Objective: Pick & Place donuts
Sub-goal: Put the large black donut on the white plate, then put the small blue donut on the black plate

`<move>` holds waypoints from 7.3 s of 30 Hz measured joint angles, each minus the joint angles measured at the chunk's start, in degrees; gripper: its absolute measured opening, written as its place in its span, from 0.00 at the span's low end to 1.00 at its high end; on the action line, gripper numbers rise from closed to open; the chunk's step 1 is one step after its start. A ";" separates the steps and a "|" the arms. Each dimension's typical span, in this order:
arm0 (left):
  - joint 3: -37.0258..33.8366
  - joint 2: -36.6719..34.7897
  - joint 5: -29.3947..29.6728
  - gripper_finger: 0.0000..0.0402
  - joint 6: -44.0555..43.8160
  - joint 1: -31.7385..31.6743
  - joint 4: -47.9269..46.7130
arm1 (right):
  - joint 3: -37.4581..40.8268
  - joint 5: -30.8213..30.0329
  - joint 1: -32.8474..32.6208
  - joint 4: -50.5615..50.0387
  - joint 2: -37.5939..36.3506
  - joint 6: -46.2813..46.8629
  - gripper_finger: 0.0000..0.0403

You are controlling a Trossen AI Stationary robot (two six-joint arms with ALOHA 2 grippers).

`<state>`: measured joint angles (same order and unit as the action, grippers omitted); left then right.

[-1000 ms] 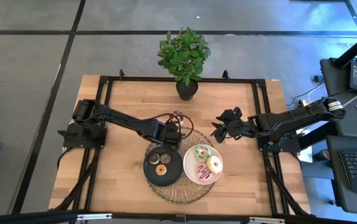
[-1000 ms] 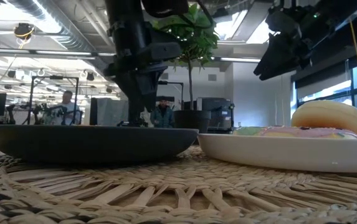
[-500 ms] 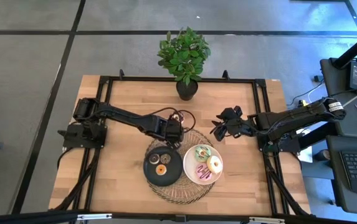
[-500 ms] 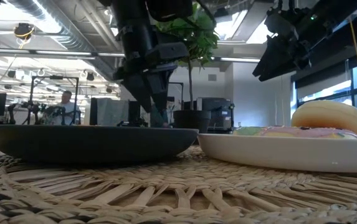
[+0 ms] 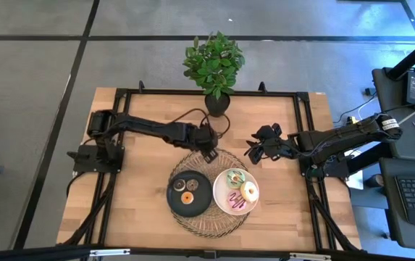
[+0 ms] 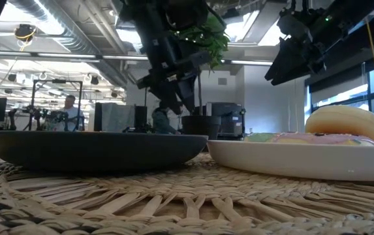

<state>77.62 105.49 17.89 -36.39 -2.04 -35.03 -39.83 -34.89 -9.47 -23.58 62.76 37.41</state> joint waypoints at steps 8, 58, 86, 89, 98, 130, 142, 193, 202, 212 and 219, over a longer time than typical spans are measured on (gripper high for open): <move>-0.01 0.74 -0.39 0.44 4.37 -1.93 2.98 | 0.00 0.01 0.00 -0.01 0.00 1.42 0.43; -0.02 9.31 0.44 0.13 -4.36 -4.11 6.59 | 0.02 -0.03 0.00 -0.26 0.00 1.27 0.43; 0.28 -1.53 0.02 0.06 -4.51 2.00 12.13 | 0.02 -0.01 -0.02 -3.29 0.02 -0.94 0.43; 0.28 -3.17 0.02 0.06 -6.54 5.12 15.41 | 0.02 0.05 -0.02 -3.32 0.02 -1.76 0.43; 0.33 -2.93 5.58 0.06 -12.96 16.41 24.42 | 0.02 0.44 -0.02 -3.60 0.02 -3.58 0.43; 0.22 11.40 19.11 0.05 -34.05 27.93 33.75 | 0.02 1.57 -0.01 -4.50 0.00 -4.90 0.43; 0.26 14.62 17.01 0.07 -35.01 27.80 33.97 | 0.02 1.58 -0.02 -4.52 0.00 -4.72 0.43; 0.22 -3.34 15.31 0.31 -6.31 18.17 21.10 | -0.04 13.77 14.37 -29.02 1.54 13.42 0.43; 0.22 -3.34 10.99 0.32 -6.29 17.19 19.12 | -0.04 16.73 16.37 -28.49 10.16 13.07 0.43; 0.22 -3.34 10.82 0.32 -6.29 17.22 18.32 | -0.02 16.70 16.44 -26.94 17.96 12.90 0.43; 0.22 -3.34 10.52 0.32 -6.29 17.22 18.04 | 0.00 16.69 16.44 -25.48 20.20 12.87 0.43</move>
<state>77.84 102.15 28.41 -42.68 15.18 -17.00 -39.83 -18.20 6.96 -49.06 82.96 50.28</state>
